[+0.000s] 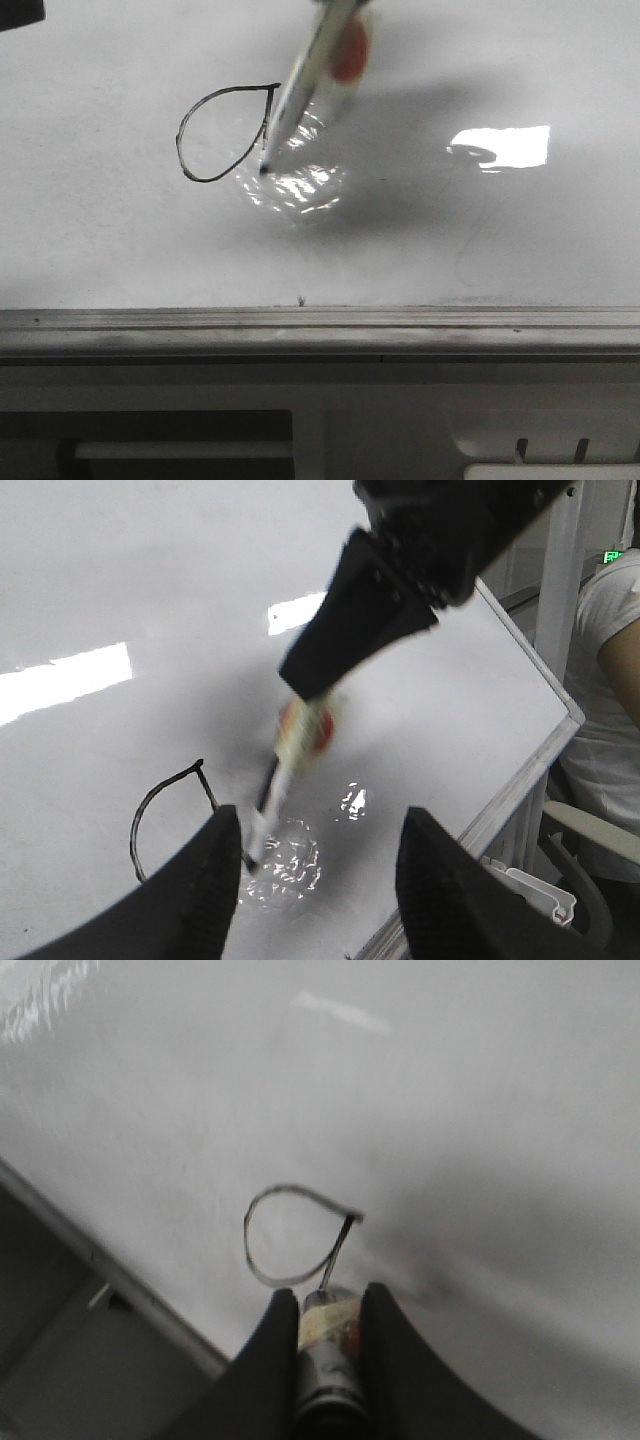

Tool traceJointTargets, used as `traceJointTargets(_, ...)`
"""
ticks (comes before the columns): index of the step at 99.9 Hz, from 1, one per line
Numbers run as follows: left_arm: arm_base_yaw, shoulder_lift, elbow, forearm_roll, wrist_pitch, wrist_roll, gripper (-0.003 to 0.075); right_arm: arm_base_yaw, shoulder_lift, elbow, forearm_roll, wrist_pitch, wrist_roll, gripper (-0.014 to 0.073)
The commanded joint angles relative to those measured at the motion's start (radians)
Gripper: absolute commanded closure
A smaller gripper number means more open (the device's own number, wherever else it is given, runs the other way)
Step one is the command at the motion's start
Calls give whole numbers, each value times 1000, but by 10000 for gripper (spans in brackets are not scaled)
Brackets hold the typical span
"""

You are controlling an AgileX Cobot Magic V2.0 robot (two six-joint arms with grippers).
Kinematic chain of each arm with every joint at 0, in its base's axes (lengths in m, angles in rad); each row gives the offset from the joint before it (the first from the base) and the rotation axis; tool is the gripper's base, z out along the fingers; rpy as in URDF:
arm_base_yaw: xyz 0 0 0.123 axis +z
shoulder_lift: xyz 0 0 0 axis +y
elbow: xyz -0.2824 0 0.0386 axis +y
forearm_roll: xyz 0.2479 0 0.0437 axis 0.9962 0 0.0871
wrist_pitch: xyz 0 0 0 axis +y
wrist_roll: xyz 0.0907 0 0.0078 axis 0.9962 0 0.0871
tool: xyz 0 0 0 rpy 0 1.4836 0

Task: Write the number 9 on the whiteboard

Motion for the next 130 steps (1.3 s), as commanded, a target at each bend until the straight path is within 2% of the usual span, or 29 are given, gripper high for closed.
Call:
traceJointTargets(1, -1, -5, -31, -13, -78, -8, 385, 24, -20, 40, -20, -66, -17, 663)
traceJointTargets(20, -1, 17, -31, -6, -67, -8, 385, 96, -33, 14, -13, -98, -17, 663)
traceJointTargets(30, -3, 51, -31, 101, -32, -8, 385, 134, -53, 8, 19, -96, -17, 663)
traceJointTargets(39, -3, 105, -31, 132, -16, -8, 385, 173, -57, 7, 23, -95, -11, 663)
traceJointTargets(58, -3, 219, -31, 132, -131, -8, 385, 235, -57, 7, 41, -98, -11, 663)
traceJointTargets(82, -3, 303, -31, 130, -239, -8, 396, 238, -57, 7, 84, -96, -11, 663)
traceJointTargets(90, -3, 308, -31, 130, -239, -8, 469, 238, -57, 7, 86, -96, -11, 663)
traceJointTargets(105, -3, 308, -31, 130, -239, -8, 724, 238, -57, 7, 86, -102, -17, 662)
traceJointTargets(109, -3, 308, -31, 132, -239, -8, 739, 238, -57, 7, 86, -102, -17, 658)
traceJointTargets(116, -3, 308, -31, 132, -239, -8, 740, 238, -57, 7, 86, -102, -17, 598)
traceJointTargets(130, -3, 308, -31, 90, -239, -8, 741, 238, -57, 7, 84, -109, -17, 295)
